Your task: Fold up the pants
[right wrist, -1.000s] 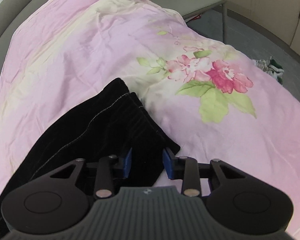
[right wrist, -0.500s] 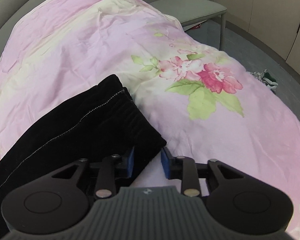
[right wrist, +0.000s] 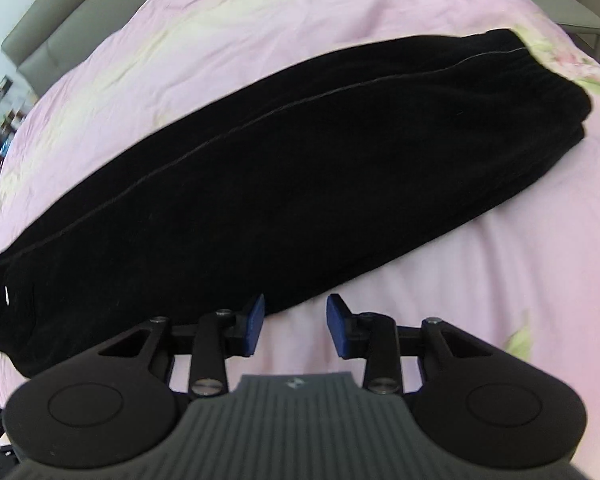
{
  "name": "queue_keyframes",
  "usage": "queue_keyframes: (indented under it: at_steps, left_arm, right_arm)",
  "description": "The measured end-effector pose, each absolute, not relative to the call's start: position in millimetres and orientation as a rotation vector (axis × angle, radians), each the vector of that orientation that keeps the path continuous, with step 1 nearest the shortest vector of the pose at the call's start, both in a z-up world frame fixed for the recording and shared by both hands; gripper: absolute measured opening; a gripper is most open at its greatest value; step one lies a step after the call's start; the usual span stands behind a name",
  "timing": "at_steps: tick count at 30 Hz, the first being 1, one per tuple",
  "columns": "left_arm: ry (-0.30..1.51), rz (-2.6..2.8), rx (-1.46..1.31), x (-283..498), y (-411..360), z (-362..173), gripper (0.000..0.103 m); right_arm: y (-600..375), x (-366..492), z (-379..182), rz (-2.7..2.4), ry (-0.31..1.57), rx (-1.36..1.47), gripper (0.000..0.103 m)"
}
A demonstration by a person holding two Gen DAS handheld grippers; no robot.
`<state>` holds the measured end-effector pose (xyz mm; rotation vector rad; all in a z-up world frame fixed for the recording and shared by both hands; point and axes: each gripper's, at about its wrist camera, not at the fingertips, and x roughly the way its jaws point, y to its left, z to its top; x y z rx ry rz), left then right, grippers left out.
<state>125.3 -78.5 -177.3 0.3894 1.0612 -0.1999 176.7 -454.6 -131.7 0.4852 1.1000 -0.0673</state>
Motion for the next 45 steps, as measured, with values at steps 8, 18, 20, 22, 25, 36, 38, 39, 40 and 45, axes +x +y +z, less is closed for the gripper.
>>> queue_keyframes:
  at_steps: [8,18,20,22,25,36,38,39,40,45]
  left_arm:
    - [0.939,-0.147,0.112,145.9,-54.2,-138.6,0.012]
    - [1.089,-0.137,0.082,162.3,-39.3,-105.9,0.009]
    - [1.154,-0.12,0.067,158.5,-37.9,-130.9,0.009]
    - [1.193,-0.104,0.072,158.4,-41.3,-150.6,0.009]
    - [1.257,-0.093,0.082,160.4,-43.8,-175.4,0.009]
    - [1.341,-0.096,0.219,176.7,-71.0,-200.3,0.01]
    - [1.346,-0.099,0.244,177.1,-76.6,-202.7,0.01]
    - [1.352,-0.1,0.254,178.0,-79.8,-203.8,0.01]
    - [1.36,-0.101,0.264,182.0,-83.2,-205.2,0.01]
    - [1.413,-0.103,0.346,202.0,-113.5,-209.4,0.01]
  right_arm:
    - [-470.1,165.4,-135.6,-0.131,1.129,0.45,0.047]
    - [-508.1,159.6,-135.5,-0.234,1.131,0.339,0.047]
    - [-527.2,159.9,-133.4,-0.264,1.12,0.384,0.046]
    - [-548.4,159.0,-130.6,-0.306,1.111,0.429,0.047]
    - [-575.1,156.6,-122.7,-0.357,1.077,0.464,0.051]
    - [-662.0,177.0,-126.9,-0.488,0.969,0.749,0.058]
    - [-676.7,184.0,-144.0,-0.506,0.975,0.827,0.052]
    - [-682.3,184.8,-150.7,-0.506,0.981,0.859,0.052]
    - [-687.3,187.0,-158.4,-0.506,0.984,0.885,0.051]
    - [-688.5,200.6,-172.8,-0.471,1.035,0.846,0.049]
